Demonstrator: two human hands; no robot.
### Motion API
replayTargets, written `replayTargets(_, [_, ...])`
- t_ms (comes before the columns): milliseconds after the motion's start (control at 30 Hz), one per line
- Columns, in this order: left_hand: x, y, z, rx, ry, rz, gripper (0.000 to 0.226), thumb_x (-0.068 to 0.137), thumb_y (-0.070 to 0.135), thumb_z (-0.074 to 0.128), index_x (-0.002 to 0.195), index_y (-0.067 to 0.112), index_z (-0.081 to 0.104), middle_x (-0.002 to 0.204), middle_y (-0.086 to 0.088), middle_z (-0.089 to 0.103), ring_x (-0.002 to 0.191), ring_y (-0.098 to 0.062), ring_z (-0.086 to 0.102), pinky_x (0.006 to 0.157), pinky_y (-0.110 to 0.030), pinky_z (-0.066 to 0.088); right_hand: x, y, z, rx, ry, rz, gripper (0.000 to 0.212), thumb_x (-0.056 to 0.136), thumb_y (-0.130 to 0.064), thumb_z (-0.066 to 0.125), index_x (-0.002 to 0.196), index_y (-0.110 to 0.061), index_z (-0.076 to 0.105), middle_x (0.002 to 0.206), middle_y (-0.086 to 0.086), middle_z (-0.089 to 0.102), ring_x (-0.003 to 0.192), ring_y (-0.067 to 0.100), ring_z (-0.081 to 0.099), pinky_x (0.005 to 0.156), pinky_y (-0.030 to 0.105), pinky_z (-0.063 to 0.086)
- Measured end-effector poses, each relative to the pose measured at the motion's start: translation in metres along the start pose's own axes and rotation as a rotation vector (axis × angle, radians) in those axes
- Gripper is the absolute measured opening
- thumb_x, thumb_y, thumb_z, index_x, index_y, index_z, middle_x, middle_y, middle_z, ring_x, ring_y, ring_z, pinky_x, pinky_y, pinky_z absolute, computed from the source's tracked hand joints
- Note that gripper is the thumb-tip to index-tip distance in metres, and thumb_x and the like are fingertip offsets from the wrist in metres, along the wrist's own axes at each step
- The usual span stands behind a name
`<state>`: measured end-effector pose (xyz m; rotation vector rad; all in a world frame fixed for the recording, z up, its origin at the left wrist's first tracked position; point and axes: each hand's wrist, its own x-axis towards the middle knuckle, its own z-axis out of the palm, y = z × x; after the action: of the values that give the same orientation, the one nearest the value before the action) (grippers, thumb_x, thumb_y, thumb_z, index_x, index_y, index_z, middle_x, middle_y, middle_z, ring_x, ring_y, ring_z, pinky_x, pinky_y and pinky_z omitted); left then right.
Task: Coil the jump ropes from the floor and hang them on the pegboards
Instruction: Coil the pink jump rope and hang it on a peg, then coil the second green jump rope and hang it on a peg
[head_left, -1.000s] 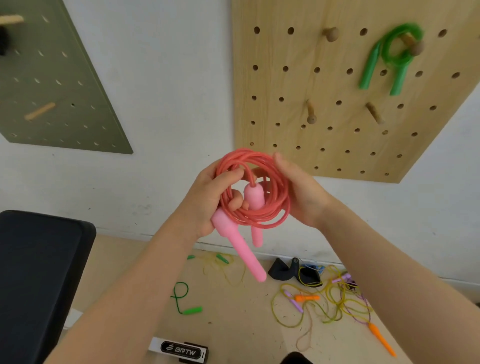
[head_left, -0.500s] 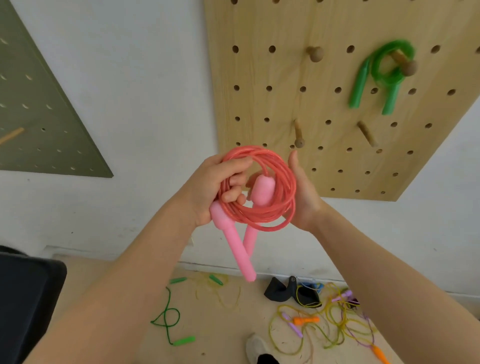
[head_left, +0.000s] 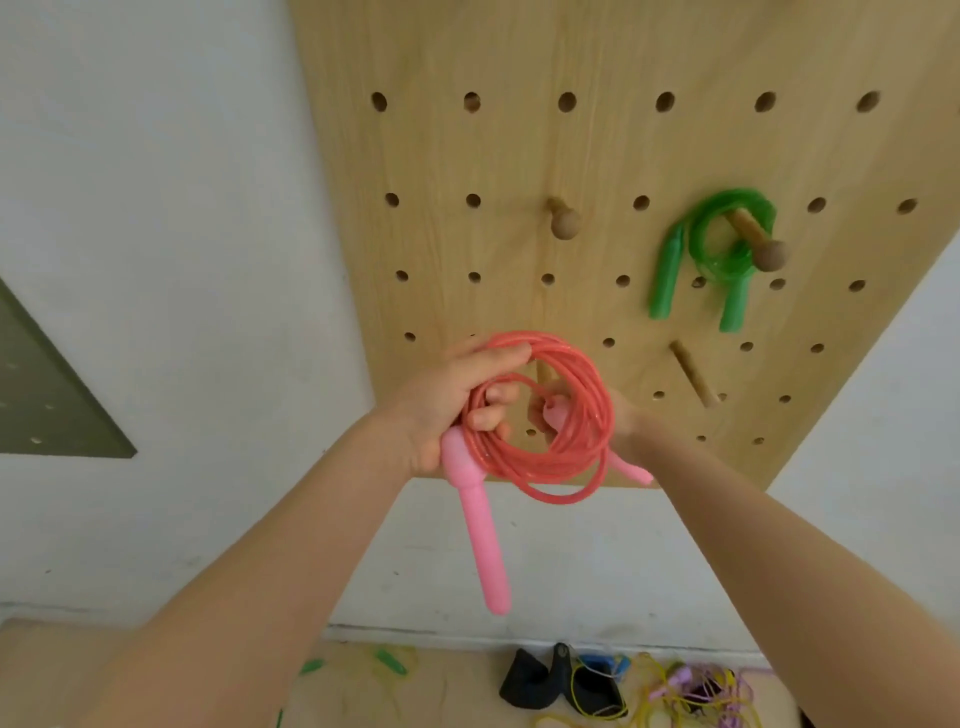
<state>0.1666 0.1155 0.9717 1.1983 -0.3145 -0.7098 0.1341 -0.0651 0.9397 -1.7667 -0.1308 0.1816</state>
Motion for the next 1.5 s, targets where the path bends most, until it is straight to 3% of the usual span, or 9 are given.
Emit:
replayTargets(67, [0.011, 0.005, 0.004, 0.061, -0.05, 0.039, 0.018, 0.072, 0.027, 0.059, 0.085, 0.016, 0.051, 0.046, 0.008, 0.037, 0.029, -0.001, 0.03, 0.041, -0.018, 0.029, 0.007, -0.013, -0.013, -0.016, -0.029, -0.016, 0.052, 0.102, -0.031, 0.021, 0.099, -0.002, 0.063, 0.072, 0.001, 0.052, 0.076, 0.019, 0.053, 0.063, 0.005, 0.044])
replayTargets(167, [0.028, 0.02, 0.008, 0.132, -0.02, 0.12, 0.022, 0.068, 0.025, 0.064, 0.085, 0.013, 0.057, 0.048, 0.007, 0.04, 0.031, -0.003, 0.035, 0.041, -0.02, 0.033, 0.02, -0.044, -0.023, 0.086, -0.119, -0.049, 0.083, 0.079, -0.074, 0.015, 0.094, -0.013, 0.069, 0.074, 0.013, 0.063, 0.075, 0.031, 0.056, 0.074, 0.035, 0.049])
replayTargets(300, [0.043, 0.043, 0.01, 0.266, 0.094, 0.219, 0.047, 0.061, 0.021, 0.071, 0.102, 0.011, 0.053, 0.05, 0.005, 0.053, 0.036, -0.007, 0.045, 0.04, -0.022, 0.043, 0.026, -0.063, -0.045, -0.215, 0.05, -0.301, 0.031, 0.073, -0.049, 0.062, 0.096, -0.03, 0.06, 0.06, -0.009, 0.061, 0.056, 0.01, 0.055, 0.055, 0.02, 0.046])
replayTargets(533, [0.055, 0.082, 0.0, 0.665, 0.058, 0.528, 0.048, 0.071, -0.004, 0.071, 0.104, 0.027, 0.054, 0.088, 0.007, 0.061, 0.067, -0.004, 0.06, 0.067, -0.022, 0.053, 0.039, -0.081, -0.056, -0.481, 0.39, -0.596, 0.015, 0.089, -0.025, 0.06, 0.1, -0.019, 0.051, 0.064, -0.029, 0.06, 0.056, -0.006, 0.054, 0.055, 0.012, 0.042])
replayTargets(800, [0.107, 0.081, -0.011, 1.005, 0.376, 0.856, 0.041, 0.088, 0.019, 0.061, 0.127, 0.02, 0.049, 0.11, 0.014, 0.056, 0.096, 0.007, 0.054, 0.089, -0.015, 0.045, 0.086, -0.082, -0.062, -0.601, 0.754, -0.622, 0.034, 0.093, -0.03, 0.053, 0.121, -0.012, 0.047, 0.089, -0.017, 0.056, 0.081, 0.004, 0.057, 0.07, 0.019, 0.045])
replayTargets(967, [0.143, 0.058, -0.019, 1.535, 0.645, 1.102, 0.06, 0.092, 0.016, 0.052, 0.143, 0.03, 0.025, 0.15, -0.01, 0.01, 0.133, -0.031, 0.029, 0.107, -0.041, 0.028, 0.118, -0.051, -0.06, -1.015, 0.985, -0.566, 0.046, 0.094, -0.024, 0.042, 0.14, -0.019, 0.04, 0.142, 0.015, 0.037, 0.121, 0.037, 0.038, 0.102, 0.048, 0.033])
replayTargets(1133, [0.155, 0.039, -0.022, 1.738, 0.609, 1.085, 0.063, 0.095, 0.019, 0.046, 0.146, 0.018, 0.009, 0.156, -0.012, 0.015, 0.141, -0.025, 0.01, 0.117, -0.035, 0.001, 0.129, -0.022, -0.052, -1.081, 0.957, -0.649, 0.055, 0.096, -0.016, 0.044, 0.145, -0.003, 0.022, 0.152, 0.016, 0.026, 0.14, 0.03, 0.02, 0.115, 0.044, 0.019])
replayTargets(1300, [0.148, 0.043, -0.017, 1.815, 0.52, 0.847, 0.073, 0.098, 0.03, 0.036, 0.142, 0.021, -0.021, 0.157, -0.01, -0.013, 0.144, -0.022, -0.009, 0.118, -0.04, -0.006, 0.121, -0.028, -0.046, -1.156, 0.886, -0.539, 0.062, 0.098, -0.022, 0.039, 0.147, -0.005, 0.003, 0.156, 0.015, 0.012, 0.145, 0.027, 0.007, 0.117, 0.037, 0.006])
replayTargets(1500, [0.081, 0.032, -0.023, 1.58, 0.344, 0.728, 0.085, 0.093, 0.026, 0.05, 0.145, 0.027, -0.016, 0.154, -0.007, -0.024, 0.142, -0.021, -0.02, 0.114, -0.039, -0.012, 0.086, -0.025, -0.027, -1.092, 0.83, -0.356, 0.072, 0.096, -0.037, 0.039, 0.149, -0.007, 0.001, 0.158, 0.013, -0.005, 0.145, 0.029, -0.002, 0.118, 0.043, 0.003])
